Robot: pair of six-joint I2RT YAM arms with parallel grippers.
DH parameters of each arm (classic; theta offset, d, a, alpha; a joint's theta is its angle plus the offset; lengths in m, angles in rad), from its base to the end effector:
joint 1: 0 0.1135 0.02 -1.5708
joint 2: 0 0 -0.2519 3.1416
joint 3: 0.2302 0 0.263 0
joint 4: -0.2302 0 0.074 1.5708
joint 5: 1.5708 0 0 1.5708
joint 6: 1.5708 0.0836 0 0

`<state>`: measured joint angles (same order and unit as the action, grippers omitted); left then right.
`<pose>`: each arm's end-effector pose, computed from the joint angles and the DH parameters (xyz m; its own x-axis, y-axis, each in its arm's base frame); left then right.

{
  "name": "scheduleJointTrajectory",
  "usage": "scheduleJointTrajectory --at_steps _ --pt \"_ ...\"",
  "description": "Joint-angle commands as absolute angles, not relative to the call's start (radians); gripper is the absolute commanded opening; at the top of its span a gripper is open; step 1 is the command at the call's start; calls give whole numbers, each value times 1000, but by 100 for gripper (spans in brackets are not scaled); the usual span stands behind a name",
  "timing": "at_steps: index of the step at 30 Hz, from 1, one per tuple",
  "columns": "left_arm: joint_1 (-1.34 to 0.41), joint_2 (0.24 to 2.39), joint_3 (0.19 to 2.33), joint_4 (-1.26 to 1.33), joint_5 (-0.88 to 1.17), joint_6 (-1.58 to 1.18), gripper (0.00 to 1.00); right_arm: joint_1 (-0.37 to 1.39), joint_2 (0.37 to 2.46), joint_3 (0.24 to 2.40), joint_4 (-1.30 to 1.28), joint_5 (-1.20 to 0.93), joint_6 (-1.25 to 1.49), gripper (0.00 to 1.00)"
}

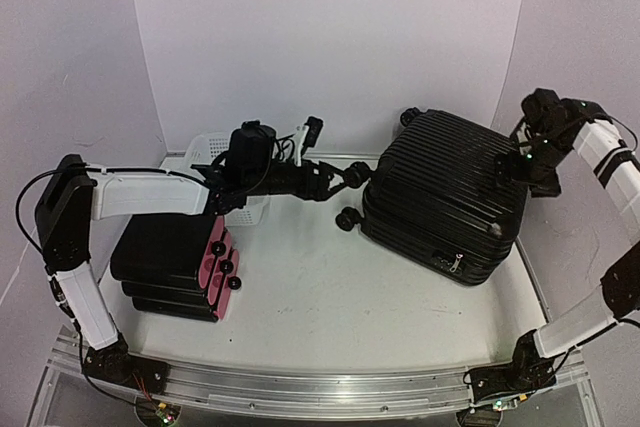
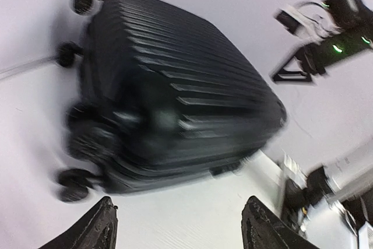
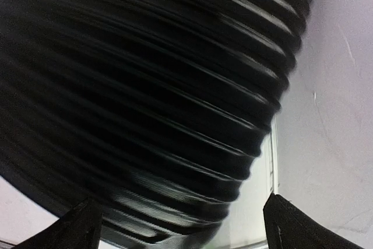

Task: Open, take out, and arrange the luggage

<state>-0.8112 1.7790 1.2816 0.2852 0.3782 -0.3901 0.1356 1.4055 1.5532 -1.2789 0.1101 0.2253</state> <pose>0.3040 -0.3650 0.2586 -0.4849 -0.0026 -0.8746 0.7980 0.4079 -0.4437 0.2884 0.0301 0.3168 -0.8936 0.1022 -0.4370 0.1145 0.9934 -0.0018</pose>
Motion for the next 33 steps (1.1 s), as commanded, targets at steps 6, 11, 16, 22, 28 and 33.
scheduleJointTrajectory --at_steps 6,11,16,22,28,33 --pt "-939 1641 1179 128 429 -341 75 -145 1292 1263 -995 -435 439 98" --pt "-954 1554 1096 113 414 -355 75 -142 1335 1178 -710 -641 572 98" --pt "-956 1485 1027 107 375 -360 75 -20 1405 1202 -558 -627 643 97" --pt "-957 1468 976 104 334 -346 75 126 1491 1319 -606 -469 623 94" --pt "-957 1471 954 105 265 -304 75 193 1388 1282 -822 -281 522 94" --pt "-956 1483 983 105 190 -288 74 384 1250 1134 -850 -132 566 97"
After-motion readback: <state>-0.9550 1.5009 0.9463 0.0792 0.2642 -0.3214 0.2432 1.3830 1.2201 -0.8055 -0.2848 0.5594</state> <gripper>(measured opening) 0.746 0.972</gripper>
